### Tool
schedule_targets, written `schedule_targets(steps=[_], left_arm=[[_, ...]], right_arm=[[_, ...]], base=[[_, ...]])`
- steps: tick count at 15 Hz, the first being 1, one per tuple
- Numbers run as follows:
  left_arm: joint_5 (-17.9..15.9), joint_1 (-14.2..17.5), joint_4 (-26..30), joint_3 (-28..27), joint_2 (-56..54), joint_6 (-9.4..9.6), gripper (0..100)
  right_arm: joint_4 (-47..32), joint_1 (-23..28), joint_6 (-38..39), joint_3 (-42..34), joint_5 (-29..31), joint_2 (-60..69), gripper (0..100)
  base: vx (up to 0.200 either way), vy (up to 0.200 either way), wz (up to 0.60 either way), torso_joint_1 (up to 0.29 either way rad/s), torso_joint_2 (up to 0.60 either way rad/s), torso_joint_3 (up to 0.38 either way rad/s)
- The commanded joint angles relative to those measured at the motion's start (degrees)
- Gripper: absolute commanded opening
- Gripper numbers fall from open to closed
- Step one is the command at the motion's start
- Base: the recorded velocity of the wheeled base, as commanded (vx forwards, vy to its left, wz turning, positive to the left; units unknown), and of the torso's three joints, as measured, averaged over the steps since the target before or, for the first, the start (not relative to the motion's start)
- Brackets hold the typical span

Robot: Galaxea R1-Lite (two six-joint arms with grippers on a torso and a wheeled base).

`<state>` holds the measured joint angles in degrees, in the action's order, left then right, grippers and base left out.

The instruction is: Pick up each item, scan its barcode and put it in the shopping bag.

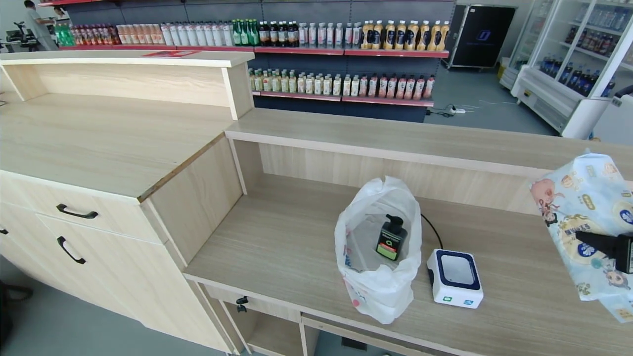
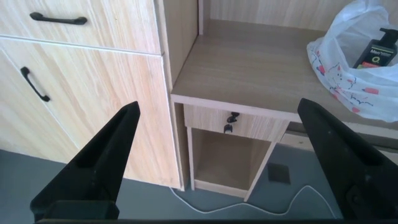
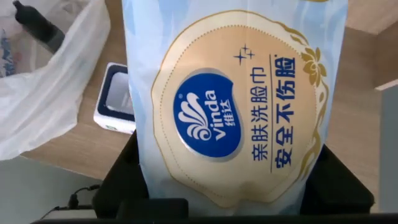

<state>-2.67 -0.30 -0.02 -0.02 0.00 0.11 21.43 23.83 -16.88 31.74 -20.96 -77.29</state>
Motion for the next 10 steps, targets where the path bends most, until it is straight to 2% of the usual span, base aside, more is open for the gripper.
schedule_targets(steps=[1, 6, 8, 10], left_arm=[[0.0, 0.0, 0.0, 0.0, 0.1, -0.02, 100], [0.0, 0.0, 0.0, 0.0, 0.1, -0.02, 100], [0.0, 0.0, 0.0, 0.0, 0.1, -0.02, 100], [0.0, 0.0, 0.0, 0.0, 0.1, 0.07, 100]], right_arm=[[1.2, -2.6, 4.6, 2.1, 0.1, 1.9, 0], [2.3, -9.2, 26.9, 1.0, -0.3, 0.4, 0], [2.6, -10.5, 31.1, 0.2, -0.3, -0.7, 0], [5.3, -15.1, 35.1, -0.3, -0.4, -1.7, 0]], base=[[0.0, 0.0, 0.6, -0.002, 0.01, 0.007], [0.0, 0.0, 0.0, 0.0, 0.0, 0.0], [0.0, 0.0, 0.0, 0.0, 0.0, 0.0], [0.0, 0.0, 0.0, 0.0, 0.0, 0.0]])
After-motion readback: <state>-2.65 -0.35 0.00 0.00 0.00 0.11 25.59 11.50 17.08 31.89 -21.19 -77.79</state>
